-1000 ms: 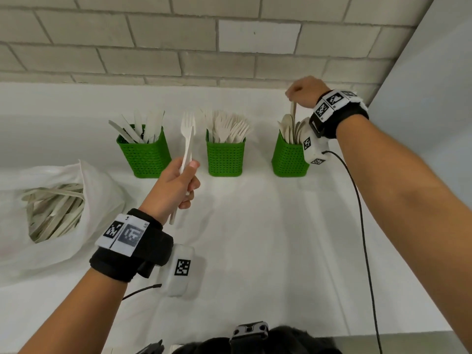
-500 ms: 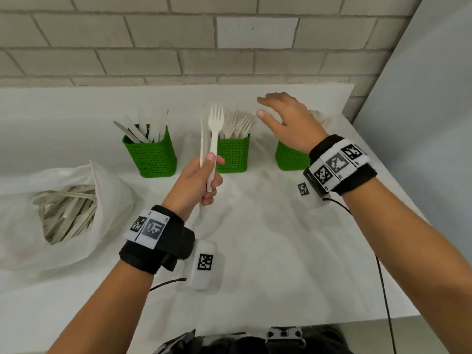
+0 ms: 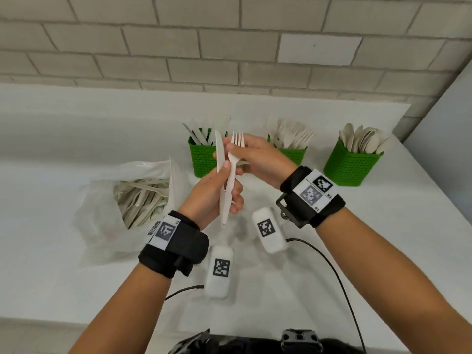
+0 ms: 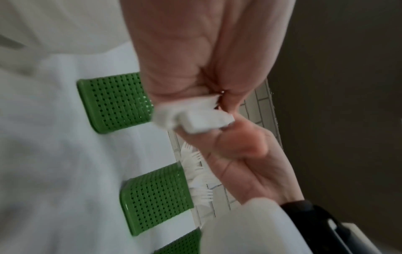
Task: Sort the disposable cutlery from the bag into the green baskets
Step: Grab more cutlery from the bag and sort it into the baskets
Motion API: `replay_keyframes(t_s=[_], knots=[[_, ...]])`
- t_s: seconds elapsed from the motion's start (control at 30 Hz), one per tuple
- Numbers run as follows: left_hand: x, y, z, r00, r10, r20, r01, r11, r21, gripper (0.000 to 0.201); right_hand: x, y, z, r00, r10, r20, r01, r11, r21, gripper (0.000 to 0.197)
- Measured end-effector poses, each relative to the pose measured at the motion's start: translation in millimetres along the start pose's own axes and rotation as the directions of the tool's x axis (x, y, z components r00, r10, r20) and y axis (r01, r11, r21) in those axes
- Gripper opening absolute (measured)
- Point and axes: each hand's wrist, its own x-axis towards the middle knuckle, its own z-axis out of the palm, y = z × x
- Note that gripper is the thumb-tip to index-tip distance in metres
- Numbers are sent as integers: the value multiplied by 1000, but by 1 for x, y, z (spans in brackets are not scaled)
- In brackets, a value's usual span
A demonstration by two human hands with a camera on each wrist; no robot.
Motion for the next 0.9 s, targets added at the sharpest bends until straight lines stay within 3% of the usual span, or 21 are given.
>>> replay_keyframes(t_s=[0.07, 0.13, 0.33, 0.4, 0.47, 0.53, 0.6, 0.67, 0.77, 0.9], knots=[[-1, 2, -13, 998, 22, -61, -23, 1000, -7, 33, 7, 0, 13, 999, 23, -34, -27, 992, -124, 21], [-3, 2, -27, 989, 15, -146, -16, 1000, -8, 33, 19, -10, 19, 987, -42, -155, 8, 976, -216, 25], [-6, 3, -53, 983, -6, -186, 14, 999, 42, 31, 51, -46, 17, 930, -193, -312, 140, 973, -184, 25], [-6, 3, -55, 985, 9, -170, 0, 999, 53, 31, 56, -51, 4, 834, -290, -469, 200, 952, -233, 27], [-6, 2, -57, 988, 3, -154, 7, 998, 60, 31, 54, -57, -21, 678, -401, -616, 214, 909, -357, 28], [-7, 1, -59, 990, -4, -139, 13, 998, 64, 31, 46, -57, -53, 531, -528, -663, 176, 834, -523, 20], [-5, 1, -59, 993, -4, -121, 11, 998, 60, 31, 38, -51, -78, 461, -610, -645, 96, 757, -647, 14], [-1, 2, -57, 995, -1, -99, 6, 998, 58, 30, 34, -39, -92, 471, -613, -634, -22, 710, -704, 18], [7, 1, -52, 998, 0, -67, 4, 998, 63, 31, 32, -13, -101, 585, -541, -604, -208, 619, -757, 28], [14, -2, -45, 998, -42, -43, 44, 997, 56, 29, 31, 13, -98, 698, -494, -519, -359, 385, -850, 32]])
